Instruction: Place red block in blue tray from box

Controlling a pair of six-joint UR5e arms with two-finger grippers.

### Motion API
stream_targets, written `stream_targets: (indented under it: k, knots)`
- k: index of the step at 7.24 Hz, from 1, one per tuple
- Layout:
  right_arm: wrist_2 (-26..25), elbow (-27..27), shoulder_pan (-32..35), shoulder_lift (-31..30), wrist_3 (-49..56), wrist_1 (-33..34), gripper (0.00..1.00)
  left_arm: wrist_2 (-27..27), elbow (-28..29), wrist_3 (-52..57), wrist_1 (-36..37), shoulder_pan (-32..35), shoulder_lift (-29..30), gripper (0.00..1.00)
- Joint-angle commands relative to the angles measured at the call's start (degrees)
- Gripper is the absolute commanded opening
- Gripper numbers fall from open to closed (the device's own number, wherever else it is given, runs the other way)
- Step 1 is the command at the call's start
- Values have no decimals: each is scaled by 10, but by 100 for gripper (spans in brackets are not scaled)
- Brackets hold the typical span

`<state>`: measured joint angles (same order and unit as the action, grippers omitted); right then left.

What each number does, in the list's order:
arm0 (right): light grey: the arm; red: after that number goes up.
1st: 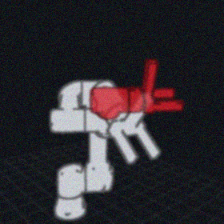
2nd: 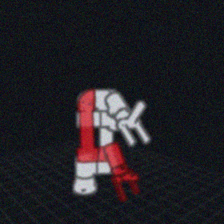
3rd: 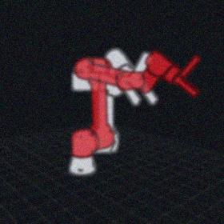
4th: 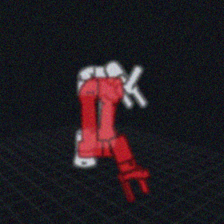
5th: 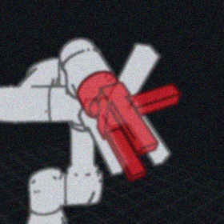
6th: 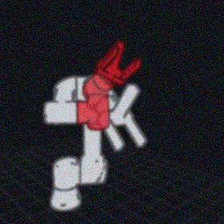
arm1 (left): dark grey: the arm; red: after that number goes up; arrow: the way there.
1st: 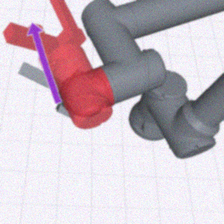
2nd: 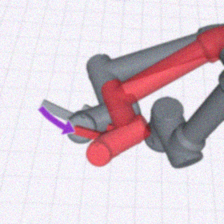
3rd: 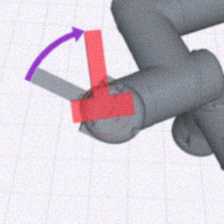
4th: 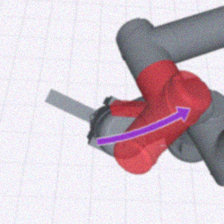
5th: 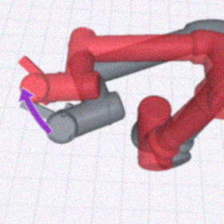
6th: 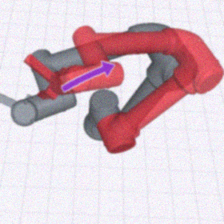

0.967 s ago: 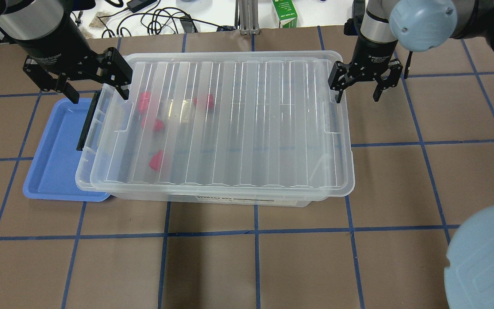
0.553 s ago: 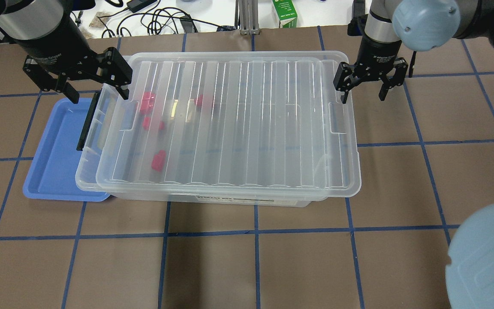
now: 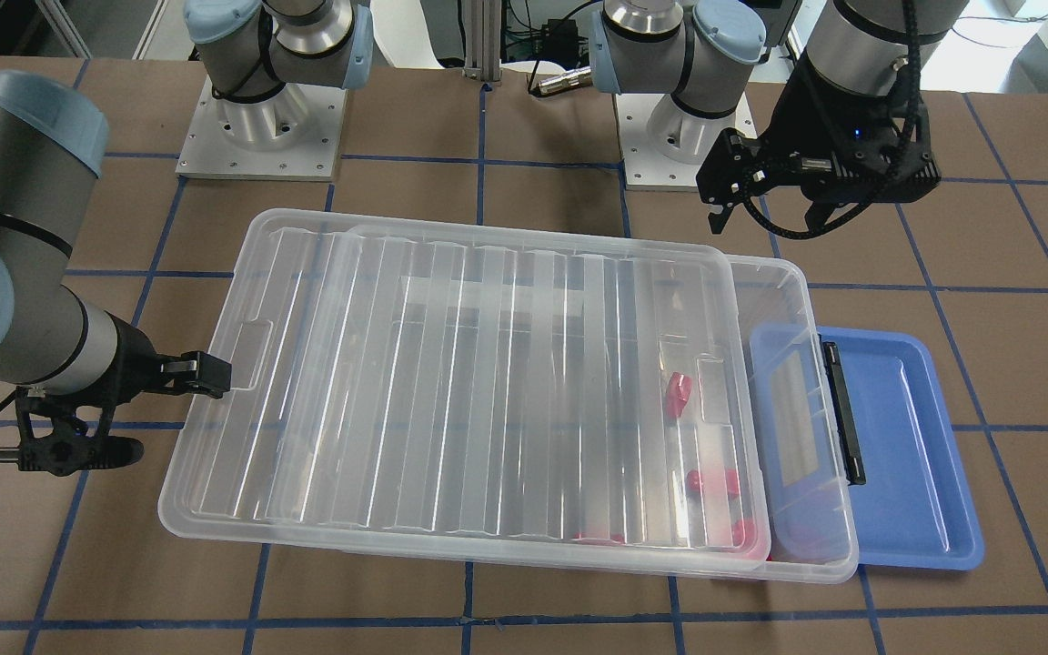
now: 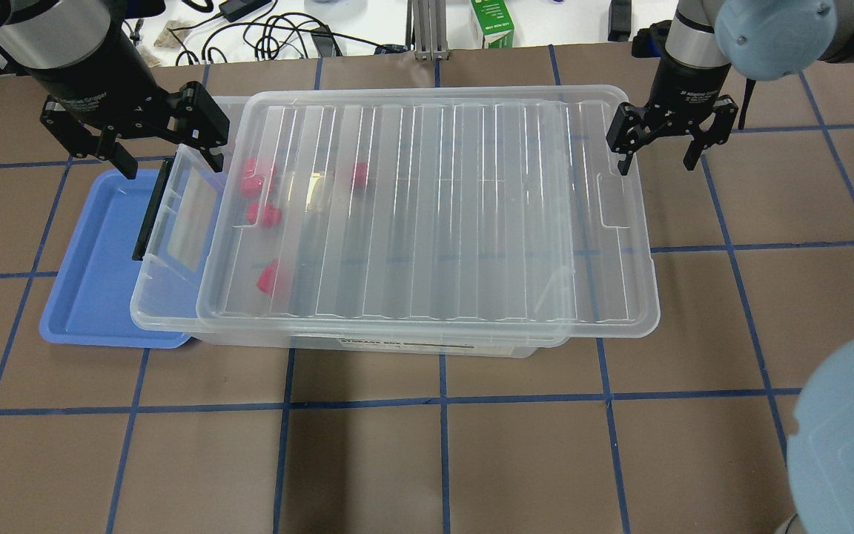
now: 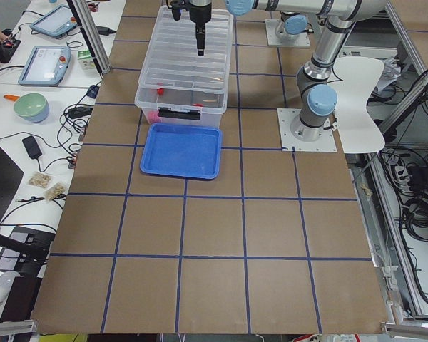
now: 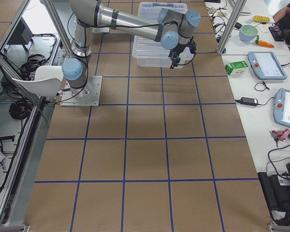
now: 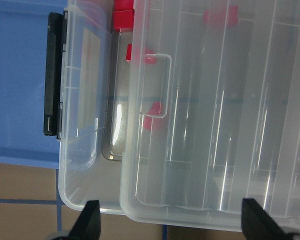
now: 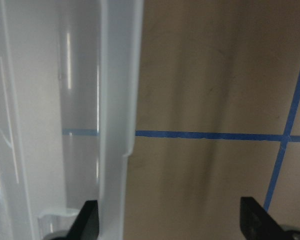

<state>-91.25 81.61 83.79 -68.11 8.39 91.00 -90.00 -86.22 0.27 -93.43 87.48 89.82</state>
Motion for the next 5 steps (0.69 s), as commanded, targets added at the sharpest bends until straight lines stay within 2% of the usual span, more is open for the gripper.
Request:
stream_targets:
  k: [1, 5]
  knots:
    - [-15, 0, -3, 0, 8, 2, 100, 0, 0, 0, 0, 1, 1, 100]
    - [-16, -1, -41, 0, 75, 3, 100, 0, 0, 0, 0, 1, 2, 100]
